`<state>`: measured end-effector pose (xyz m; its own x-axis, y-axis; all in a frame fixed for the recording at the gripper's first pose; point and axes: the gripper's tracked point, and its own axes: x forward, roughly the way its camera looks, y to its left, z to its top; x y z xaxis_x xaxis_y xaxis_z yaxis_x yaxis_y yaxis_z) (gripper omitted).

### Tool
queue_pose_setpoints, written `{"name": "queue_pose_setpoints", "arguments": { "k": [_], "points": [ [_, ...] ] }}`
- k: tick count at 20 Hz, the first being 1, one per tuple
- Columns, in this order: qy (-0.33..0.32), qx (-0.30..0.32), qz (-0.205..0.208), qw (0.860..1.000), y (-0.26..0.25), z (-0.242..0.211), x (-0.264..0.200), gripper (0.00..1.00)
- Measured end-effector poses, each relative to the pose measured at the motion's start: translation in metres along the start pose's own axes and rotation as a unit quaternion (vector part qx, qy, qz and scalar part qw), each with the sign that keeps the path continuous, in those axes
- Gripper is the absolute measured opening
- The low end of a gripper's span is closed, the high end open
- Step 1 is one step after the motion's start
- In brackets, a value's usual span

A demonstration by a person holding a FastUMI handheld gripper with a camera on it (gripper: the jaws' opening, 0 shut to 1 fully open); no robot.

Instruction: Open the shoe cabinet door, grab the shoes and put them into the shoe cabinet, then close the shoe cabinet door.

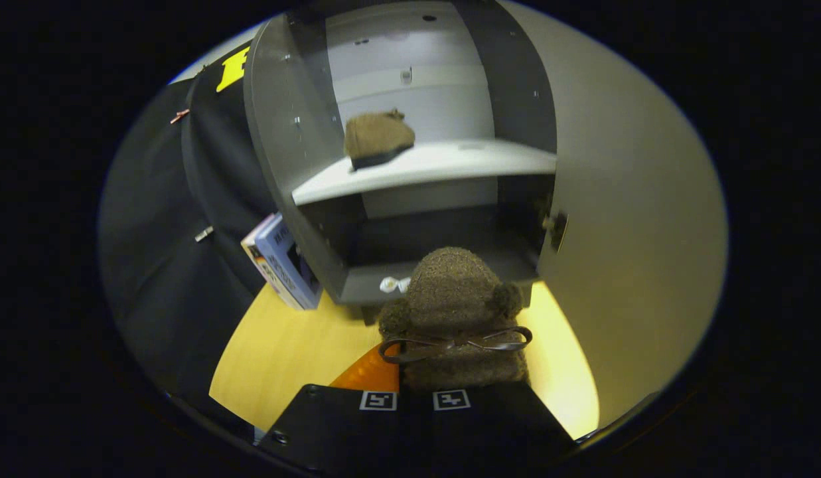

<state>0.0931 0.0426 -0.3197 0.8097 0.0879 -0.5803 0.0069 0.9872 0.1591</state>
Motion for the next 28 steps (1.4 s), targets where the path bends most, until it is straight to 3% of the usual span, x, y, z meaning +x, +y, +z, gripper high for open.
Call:
{"name": "queue_pose_setpoints", "arguments": {
  "k": [6, 11, 14, 28],
  "points": [
    [-0.089, -0.025, -0.011, 0.996, 0.007, 0.111, -0.02, 0.05],
    [-0.101, -0.027, -0.035, 0.994, -0.003, 0.169, -0.007, 0.05],
    [-0.101, -0.019, -0.028, 0.994, -0.004, 0.198, 0.004, 0.05],
    [-0.012, 0.021, -0.051, 0.998, -0.03, 0.28, 0.173, 0.05]
  ]
}}
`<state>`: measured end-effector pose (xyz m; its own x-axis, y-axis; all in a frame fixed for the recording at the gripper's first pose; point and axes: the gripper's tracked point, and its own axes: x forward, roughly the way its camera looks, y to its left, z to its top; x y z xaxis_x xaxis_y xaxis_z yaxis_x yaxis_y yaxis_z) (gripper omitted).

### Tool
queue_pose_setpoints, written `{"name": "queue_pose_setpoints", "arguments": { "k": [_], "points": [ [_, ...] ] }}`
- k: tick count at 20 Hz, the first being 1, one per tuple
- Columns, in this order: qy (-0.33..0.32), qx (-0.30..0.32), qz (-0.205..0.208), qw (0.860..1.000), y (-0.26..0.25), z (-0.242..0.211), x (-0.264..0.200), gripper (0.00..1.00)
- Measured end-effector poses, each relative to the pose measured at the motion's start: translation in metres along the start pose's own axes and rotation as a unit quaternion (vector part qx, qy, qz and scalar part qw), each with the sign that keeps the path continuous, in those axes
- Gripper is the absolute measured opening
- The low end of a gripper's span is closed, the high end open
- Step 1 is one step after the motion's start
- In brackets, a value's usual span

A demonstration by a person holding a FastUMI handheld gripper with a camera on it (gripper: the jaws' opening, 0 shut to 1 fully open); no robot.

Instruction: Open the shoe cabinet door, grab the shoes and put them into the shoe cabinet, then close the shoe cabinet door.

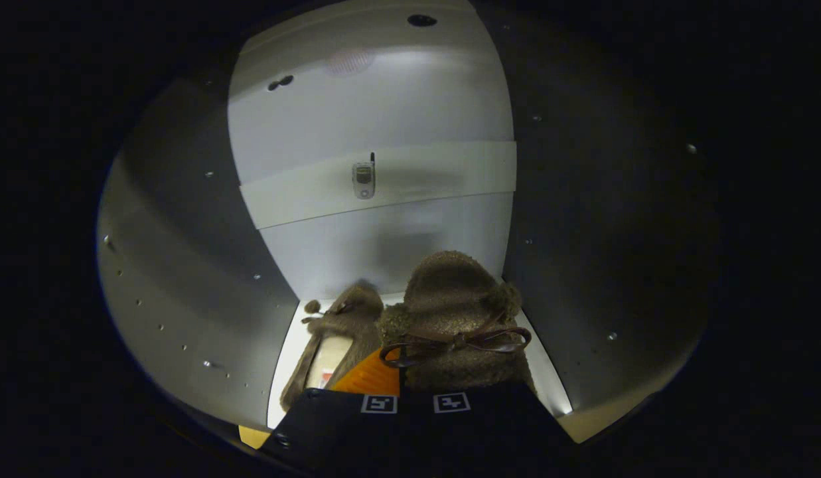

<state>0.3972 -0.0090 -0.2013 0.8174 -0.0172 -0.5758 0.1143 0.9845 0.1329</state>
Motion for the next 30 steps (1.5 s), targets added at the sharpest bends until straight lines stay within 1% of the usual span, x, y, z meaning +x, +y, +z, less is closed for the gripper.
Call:
{"name": "queue_pose_setpoints", "arguments": {
  "k": [4, 9, 13, 17, 18, 19, 22, 25, 29, 30],
  "points": [
    [0.029, 0.029, -0.006, 0.999, -0.005, -0.006, 0.045, 0.05],
    [0.085, 0.017, -0.032, 0.996, -0.019, -0.036, 0.083, 0.05],
    [0.086, 0.019, -0.044, 0.995, -0.018, -0.037, 0.087, 0.05],
    [0.097, 0.012, -0.047, 0.994, -0.021, -0.044, 0.084, 0.08],
    [0.096, 0.004, -0.045, 0.994, -0.02, -0.045, 0.077, 0.17],
    [0.097, -0.001, -0.039, 0.995, -0.017, -0.048, 0.074, 0.17],
    [0.091, -0.024, -0.038, 0.995, -0.014, -0.052, 0.049, 0.55],
    [0.07, -0.042, -0.036, 0.996, -0.01, -0.051, 0.02, 0.57],
    [0.033, -0.033, -0.026, 0.999, 0.0, -0.043, -0.042, 0.96],
    [0.026, -0.028, -0.02, 0.999, 0.002, -0.042, -0.059, 0.96]
  ]
}}
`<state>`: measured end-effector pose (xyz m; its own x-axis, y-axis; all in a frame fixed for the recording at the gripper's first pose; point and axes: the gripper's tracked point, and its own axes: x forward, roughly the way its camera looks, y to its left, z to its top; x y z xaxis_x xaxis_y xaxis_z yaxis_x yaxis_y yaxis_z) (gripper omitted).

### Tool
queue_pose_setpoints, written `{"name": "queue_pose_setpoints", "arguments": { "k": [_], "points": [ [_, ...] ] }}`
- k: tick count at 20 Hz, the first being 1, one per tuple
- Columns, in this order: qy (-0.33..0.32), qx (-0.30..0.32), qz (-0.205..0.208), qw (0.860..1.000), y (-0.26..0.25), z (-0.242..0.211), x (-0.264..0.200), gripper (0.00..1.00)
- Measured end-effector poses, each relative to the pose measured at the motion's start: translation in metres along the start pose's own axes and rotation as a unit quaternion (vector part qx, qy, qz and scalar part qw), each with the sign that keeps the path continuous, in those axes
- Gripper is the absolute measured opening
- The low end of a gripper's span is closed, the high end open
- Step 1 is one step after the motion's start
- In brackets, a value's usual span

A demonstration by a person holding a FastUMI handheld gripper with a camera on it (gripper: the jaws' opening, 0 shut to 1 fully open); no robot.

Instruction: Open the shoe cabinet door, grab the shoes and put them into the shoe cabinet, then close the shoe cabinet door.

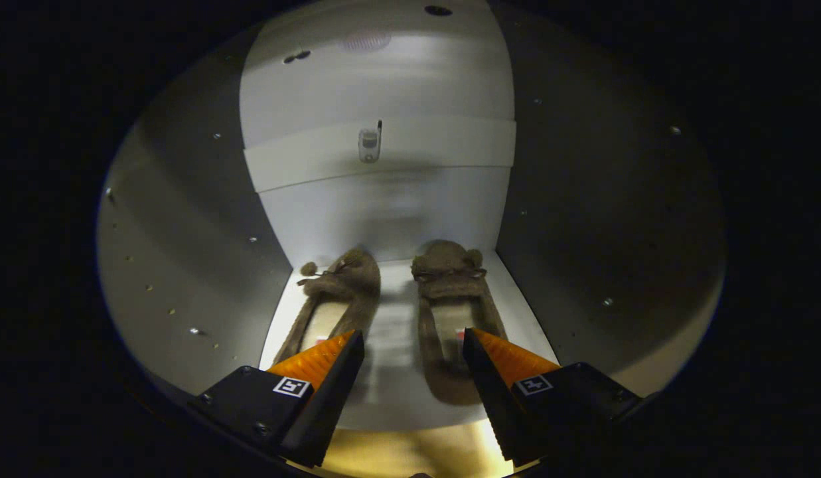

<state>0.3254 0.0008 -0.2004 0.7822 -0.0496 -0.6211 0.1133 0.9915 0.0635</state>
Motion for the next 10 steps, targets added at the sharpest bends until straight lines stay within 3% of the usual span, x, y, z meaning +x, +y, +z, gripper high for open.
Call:
{"name": "queue_pose_setpoints", "arguments": {
  "k": [6, 10],
  "points": [
    [-0.072, -0.003, 0.021, 0.997, 0.004, -0.006, -0.101, 0.99],
    [-0.137, 0.002, 0.071, 0.988, 0.022, -0.01, -0.177, 0.99]
  ]
}}
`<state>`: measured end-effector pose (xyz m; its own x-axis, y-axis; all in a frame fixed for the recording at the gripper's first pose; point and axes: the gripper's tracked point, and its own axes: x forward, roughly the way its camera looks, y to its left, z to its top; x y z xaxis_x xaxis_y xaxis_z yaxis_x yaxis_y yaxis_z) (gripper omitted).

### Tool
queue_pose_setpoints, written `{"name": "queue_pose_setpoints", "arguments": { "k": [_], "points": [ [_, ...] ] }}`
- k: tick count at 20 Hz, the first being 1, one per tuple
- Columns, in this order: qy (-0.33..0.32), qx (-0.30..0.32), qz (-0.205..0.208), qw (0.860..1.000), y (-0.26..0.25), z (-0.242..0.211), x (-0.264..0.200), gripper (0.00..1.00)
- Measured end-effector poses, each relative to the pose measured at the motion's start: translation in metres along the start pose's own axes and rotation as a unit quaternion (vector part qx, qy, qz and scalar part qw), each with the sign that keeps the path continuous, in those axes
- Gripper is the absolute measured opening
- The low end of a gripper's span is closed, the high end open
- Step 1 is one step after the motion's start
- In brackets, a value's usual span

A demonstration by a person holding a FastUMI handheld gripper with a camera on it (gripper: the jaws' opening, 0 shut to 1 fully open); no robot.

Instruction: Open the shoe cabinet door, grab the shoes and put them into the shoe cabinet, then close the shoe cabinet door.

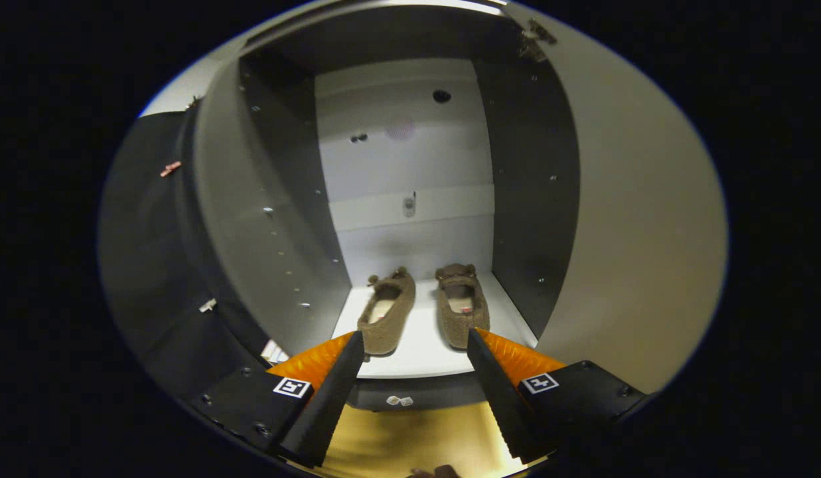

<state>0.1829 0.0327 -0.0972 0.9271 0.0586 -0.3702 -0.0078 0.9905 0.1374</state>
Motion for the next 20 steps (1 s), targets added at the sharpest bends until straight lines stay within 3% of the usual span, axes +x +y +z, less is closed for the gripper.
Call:
{"name": "queue_pose_setpoints", "arguments": {
  "k": [5, 10, 16, 20],
  "points": [
    [-0.066, -0.035, 0.025, 0.997, 0.022, -0.002, -0.084, 0.99],
    [-0.103, 0.0, 0.036, 0.994, 0.017, -0.014, -0.167, 0.99],
    [-0.135, 0.009, 0.0, 0.991, -0.041, -0.017, -0.273, 0.99],
    [-0.16, 0.003, -0.046, 0.986, -0.106, -0.01, -0.329, 0.99]
  ]
}}
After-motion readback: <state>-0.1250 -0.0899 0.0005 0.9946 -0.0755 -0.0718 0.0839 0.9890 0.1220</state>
